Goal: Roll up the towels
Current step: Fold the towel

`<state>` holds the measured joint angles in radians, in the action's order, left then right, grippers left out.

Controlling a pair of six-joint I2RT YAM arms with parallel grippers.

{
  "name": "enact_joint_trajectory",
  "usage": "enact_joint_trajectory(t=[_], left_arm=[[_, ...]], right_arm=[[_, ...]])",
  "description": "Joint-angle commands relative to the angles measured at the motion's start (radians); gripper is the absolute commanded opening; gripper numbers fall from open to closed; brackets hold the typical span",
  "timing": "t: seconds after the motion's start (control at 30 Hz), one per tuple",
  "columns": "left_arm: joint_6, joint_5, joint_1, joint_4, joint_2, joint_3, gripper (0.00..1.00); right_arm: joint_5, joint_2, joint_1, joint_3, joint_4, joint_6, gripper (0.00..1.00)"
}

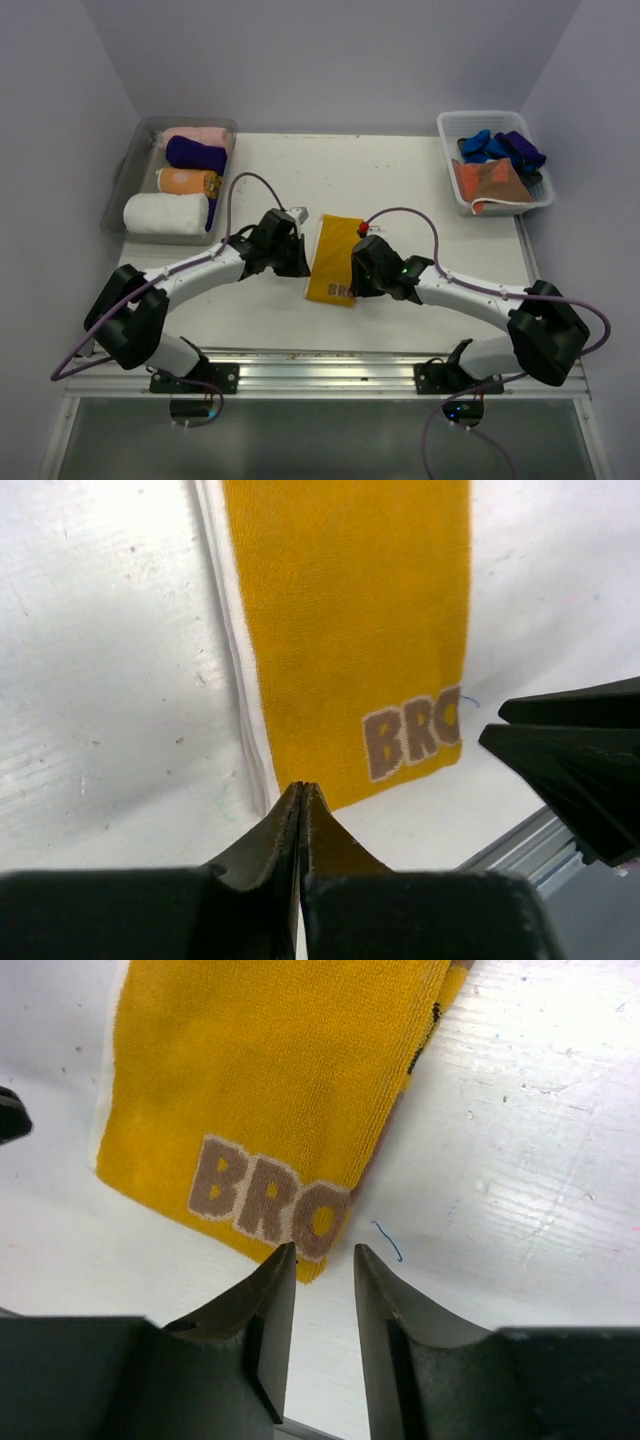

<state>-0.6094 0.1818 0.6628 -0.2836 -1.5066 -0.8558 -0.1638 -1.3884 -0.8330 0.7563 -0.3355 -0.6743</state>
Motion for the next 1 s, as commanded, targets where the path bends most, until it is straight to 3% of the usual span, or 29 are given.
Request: enact_joint_trajectory(t=[0.0,0.03,0.1,0.17,0.27,0.47,0.73,0.97], left_arm=[[-0.007,-0.038,0.004,-0.031,0.069,0.033,0.08],[-0.012,-0.024,0.004,-0.017,0.071,0.049,0.24],[-0.023,0.007,0.004,0.043,0.063,0.096,0.35],[-0.032,0.053,0.004,0.102,0.051,0.127,0.42],[-0.049,0.067,0.004,0.162,0.036,0.176,0.43],[-0.082,0.125,0.004,0.265,0.009,0.248,0.38],[-0.084,0.108,0.006,0.267,-0.020,0.265,0.31],[-0.082,0.094,0.004,0.310,-0.052,0.270,0.13]], right_arm=[[-0.016,0.058,0.000,-0.026,-0.030,-0.059,0.35],[0.013,0.068,0.000,-0.035,-0.019,-0.068,0.37],[0.033,0.065,-0.005,-0.052,0.006,-0.086,0.41],[0.040,0.052,-0.011,-0.057,0.009,-0.094,0.44],[0.059,0.048,-0.012,-0.074,0.029,-0.108,0.47],[0.081,0.038,-0.020,-0.098,0.072,-0.128,0.46],[0.118,-0.007,-0.031,-0.113,0.130,-0.137,0.43],[0.090,-0.044,-0.032,-0.129,0.159,-0.148,0.38]])
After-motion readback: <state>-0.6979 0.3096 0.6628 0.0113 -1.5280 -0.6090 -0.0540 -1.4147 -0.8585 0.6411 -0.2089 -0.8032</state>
